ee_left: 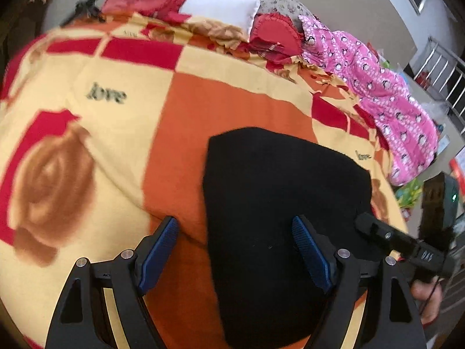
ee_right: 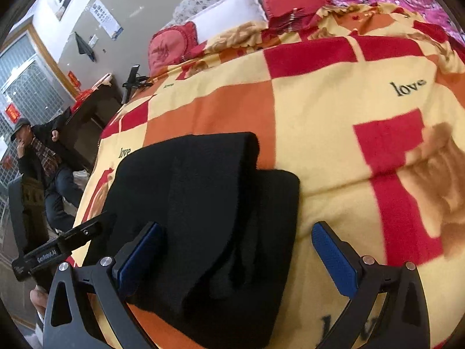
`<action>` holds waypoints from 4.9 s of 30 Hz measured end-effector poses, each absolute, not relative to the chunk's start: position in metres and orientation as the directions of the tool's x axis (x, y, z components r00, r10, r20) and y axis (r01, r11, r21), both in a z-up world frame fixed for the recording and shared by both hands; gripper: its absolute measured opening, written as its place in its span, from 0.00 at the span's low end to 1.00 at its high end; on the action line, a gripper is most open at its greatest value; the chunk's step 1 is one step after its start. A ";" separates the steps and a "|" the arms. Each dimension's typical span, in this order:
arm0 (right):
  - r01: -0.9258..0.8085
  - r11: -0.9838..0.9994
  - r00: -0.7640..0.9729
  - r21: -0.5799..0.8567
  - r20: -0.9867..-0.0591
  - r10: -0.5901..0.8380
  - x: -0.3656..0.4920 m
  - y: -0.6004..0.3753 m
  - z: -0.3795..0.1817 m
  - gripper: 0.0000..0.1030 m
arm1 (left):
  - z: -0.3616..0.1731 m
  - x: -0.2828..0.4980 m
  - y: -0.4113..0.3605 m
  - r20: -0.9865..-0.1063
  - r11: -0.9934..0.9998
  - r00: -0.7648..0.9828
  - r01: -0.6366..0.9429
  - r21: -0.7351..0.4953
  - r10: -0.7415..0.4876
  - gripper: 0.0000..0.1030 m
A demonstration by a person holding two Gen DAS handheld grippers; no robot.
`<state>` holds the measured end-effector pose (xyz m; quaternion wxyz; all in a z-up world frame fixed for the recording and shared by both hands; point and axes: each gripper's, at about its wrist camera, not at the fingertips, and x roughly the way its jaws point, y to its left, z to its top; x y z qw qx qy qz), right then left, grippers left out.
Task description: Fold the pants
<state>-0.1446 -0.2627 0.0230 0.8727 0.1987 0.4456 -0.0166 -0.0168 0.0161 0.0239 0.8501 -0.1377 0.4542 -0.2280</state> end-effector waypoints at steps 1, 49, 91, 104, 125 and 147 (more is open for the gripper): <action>0.194 0.919 0.609 0.342 -0.777 0.161 -0.143 -0.262 0.022 0.99 | 0.023 -0.015 0.016 -0.700 0.852 0.486 0.262 -0.454 -0.523 0.79; 0.025 0.988 0.633 0.152 -0.767 0.102 -0.051 -0.203 0.050 0.65 | 0.044 0.005 -0.018 -0.703 0.957 0.655 0.252 -0.144 -0.278 0.58; -0.036 0.991 0.646 0.126 -0.754 0.120 -0.123 -0.156 0.076 0.84 | 0.079 -0.109 0.015 -0.604 0.982 0.781 0.191 -0.011 -0.158 0.63; -0.016 0.993 0.652 0.121 -0.751 0.102 -0.126 -0.159 0.081 0.84 | 0.082 -0.110 0.020 -0.597 0.978 0.782 0.208 -0.018 -0.177 0.63; 0.009 0.993 0.647 0.122 -0.758 0.087 -0.125 -0.167 0.081 0.85 | 0.079 -0.108 0.011 -0.602 0.974 0.774 0.223 -0.028 -0.194 0.63; 0.021 0.991 0.636 0.132 -0.767 0.088 -0.122 -0.174 0.074 0.86 | 0.081 -0.112 0.007 -0.600 0.977 0.782 0.213 0.002 -0.169 0.75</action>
